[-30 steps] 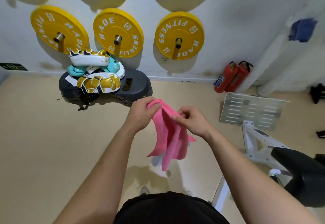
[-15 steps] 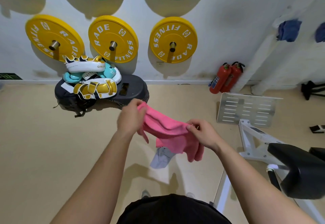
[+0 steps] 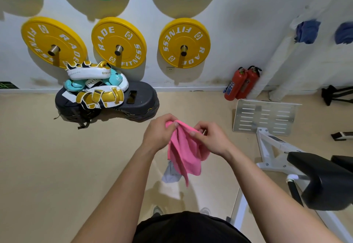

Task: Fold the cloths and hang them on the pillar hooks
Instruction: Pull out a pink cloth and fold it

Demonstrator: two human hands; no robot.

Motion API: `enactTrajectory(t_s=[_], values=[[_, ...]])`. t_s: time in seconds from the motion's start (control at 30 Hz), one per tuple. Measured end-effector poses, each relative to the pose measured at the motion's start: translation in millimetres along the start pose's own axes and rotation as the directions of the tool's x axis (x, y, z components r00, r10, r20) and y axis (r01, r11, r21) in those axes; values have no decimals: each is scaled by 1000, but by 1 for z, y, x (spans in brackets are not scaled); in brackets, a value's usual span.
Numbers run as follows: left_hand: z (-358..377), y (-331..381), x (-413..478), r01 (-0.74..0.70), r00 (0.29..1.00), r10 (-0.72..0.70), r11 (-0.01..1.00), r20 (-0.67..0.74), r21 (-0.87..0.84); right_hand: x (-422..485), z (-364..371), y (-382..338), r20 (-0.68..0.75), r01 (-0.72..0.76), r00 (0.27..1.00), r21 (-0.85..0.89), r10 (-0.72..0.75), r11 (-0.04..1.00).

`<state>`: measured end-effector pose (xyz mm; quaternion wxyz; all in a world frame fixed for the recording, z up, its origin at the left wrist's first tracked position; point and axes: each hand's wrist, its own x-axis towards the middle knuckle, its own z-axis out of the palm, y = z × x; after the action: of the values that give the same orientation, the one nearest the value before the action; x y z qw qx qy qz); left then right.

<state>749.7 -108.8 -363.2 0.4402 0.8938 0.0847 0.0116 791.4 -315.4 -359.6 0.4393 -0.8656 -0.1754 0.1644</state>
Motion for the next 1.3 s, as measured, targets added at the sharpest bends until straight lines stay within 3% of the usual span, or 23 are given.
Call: enactTrajectory(t_s=[0.13, 0.23, 0.33, 0.47, 0.67, 0.83, 1.0, 1.1, 1.2, 1.3], values=[[-17, -2, 10, 8, 999, -3, 993, -49, 121, -9, -4, 15, 96, -124, 988, 60, 118, 991], [-32, -2, 14, 14, 994, 1, 991, -113, 129, -11, -4, 34, 104, -128, 985, -65, 134, 990], [-48, -9, 22, 100, 979, -76, 987, -187, 123, -14, -6, 52, 85, -190, 976, -100, 199, 977], [-58, -22, 26, 204, 953, -164, 969, -254, 138, -18, -12, 68, -15, -266, 964, -10, 266, 964], [-29, -27, 22, 276, 961, -262, 930, -86, 242, -10, -14, 53, -180, -246, 948, 113, 263, 963], [10, -26, 9, 135, 985, -172, 856, 30, 499, -4, -5, 38, -174, -184, 964, 106, 200, 977], [26, -23, 4, 84, 995, -96, 828, -8, 555, -6, 3, 30, -79, -162, 983, 51, 166, 985], [25, -19, 3, 114, 993, -94, 881, -66, 459, -7, 4, 28, 57, -243, 970, 95, 238, 965], [28, -14, 3, 195, 981, -191, 974, -46, 118, -6, 5, 32, 212, -262, 951, 172, 224, 950], [31, -6, 3, 224, 974, -226, 966, 3, -131, -4, 5, 30, 240, -198, 958, 172, 154, 965]])
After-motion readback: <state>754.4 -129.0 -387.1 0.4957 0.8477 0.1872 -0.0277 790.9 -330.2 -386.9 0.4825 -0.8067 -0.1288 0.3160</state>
